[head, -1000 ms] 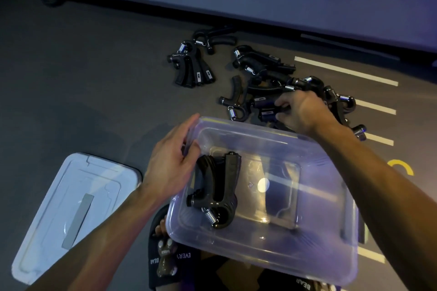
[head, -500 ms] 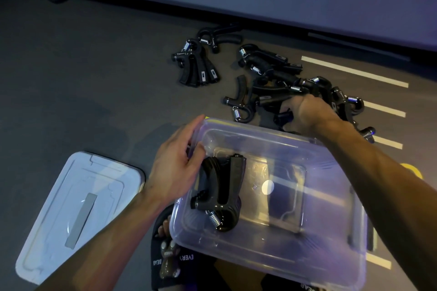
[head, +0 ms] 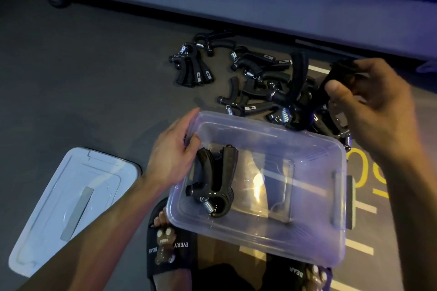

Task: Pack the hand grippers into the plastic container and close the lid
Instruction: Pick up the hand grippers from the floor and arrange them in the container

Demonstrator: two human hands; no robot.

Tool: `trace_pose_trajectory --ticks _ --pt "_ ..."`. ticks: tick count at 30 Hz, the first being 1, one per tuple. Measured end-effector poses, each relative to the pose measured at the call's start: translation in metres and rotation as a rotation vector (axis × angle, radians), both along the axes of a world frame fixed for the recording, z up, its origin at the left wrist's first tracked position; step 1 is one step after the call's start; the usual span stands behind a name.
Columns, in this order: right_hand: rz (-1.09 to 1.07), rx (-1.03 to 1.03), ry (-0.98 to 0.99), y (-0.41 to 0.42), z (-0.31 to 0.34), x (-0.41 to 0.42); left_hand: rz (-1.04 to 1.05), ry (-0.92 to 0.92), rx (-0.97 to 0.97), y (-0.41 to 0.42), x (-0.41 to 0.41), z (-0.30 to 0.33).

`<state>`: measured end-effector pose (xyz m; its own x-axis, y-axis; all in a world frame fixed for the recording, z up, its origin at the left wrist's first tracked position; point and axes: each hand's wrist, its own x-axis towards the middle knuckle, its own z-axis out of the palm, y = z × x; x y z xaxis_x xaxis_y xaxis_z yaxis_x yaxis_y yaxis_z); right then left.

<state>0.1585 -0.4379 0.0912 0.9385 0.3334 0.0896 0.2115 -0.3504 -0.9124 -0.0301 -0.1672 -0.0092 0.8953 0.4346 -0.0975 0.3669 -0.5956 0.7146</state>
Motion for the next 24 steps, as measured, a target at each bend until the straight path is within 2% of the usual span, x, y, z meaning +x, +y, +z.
trace_pose_trajectory --ticks 4,7,10,15,19,24 --pt "0.265 -0.032 0.240 -0.007 0.009 -0.023 0.007 -0.005 0.014 -0.002 0.001 0.000" --pt "0.333 -0.126 0.376 -0.006 -0.007 -0.042 0.002 0.002 0.028 -0.003 0.000 0.001" --pt "0.288 -0.250 0.419 -0.003 -0.031 -0.052 0.002 0.005 0.037 -0.003 -0.001 0.002" --pt "0.252 -0.631 0.443 0.009 -0.087 -0.067 0.000 0.004 0.038 -0.003 -0.002 0.003" --pt "0.149 -0.683 0.584 0.018 -0.125 -0.070 -0.005 -0.006 0.041 -0.002 -0.002 0.002" --pt "0.088 -0.806 0.582 0.022 -0.145 -0.071 -0.005 -0.002 0.042 -0.003 -0.001 0.004"
